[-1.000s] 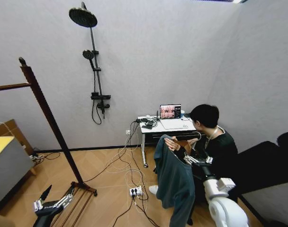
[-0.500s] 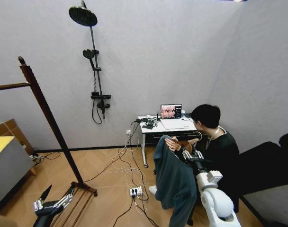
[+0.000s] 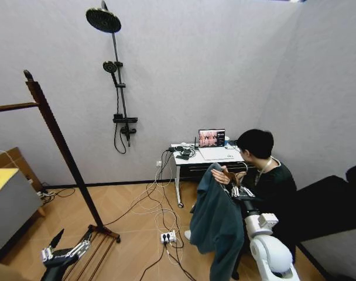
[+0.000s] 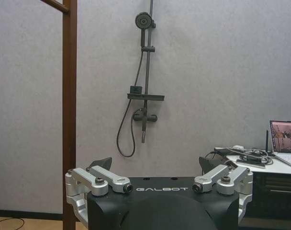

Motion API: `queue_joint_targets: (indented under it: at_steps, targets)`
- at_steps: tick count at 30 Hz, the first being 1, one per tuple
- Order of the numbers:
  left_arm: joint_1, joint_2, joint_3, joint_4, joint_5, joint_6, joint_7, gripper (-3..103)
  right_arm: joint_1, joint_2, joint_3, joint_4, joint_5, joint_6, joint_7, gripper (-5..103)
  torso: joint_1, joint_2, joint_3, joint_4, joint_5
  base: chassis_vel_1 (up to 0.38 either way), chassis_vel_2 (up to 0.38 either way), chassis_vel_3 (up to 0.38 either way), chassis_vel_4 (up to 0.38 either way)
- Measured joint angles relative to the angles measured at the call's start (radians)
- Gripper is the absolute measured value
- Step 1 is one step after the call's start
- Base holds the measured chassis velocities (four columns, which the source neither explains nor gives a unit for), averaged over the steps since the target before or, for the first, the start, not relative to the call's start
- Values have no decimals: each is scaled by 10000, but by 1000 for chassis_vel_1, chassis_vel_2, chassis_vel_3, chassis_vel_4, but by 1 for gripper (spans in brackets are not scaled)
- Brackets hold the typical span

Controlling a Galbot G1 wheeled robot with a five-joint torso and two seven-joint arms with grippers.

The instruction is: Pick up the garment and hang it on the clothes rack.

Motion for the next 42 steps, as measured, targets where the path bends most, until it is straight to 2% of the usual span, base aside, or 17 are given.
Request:
queue_joint_targets:
  at_steps: [8,10,29,42]
  targets:
    - [0,0,0,0,0,0,0,100,346,113,-692,33,-48,-24,415,10,0,0,0,2,0,0,0,0,0]
    - [0,0,0,0,0,0,0,100,362,177,-1112,81,-97,173,538,10,0,0,0,2,0,0,0,0,0]
    - [0,0,0,0,0,0,0,100,443,43,-2271,466,-237,268,527,10,0,0,-1,2,-1,0,0,0,0]
    - [1,0,0,0,0,0,0,100,1123,-37,-3197,137,-297,121,481,10,1,0,0,4,-1,55,47,47,51]
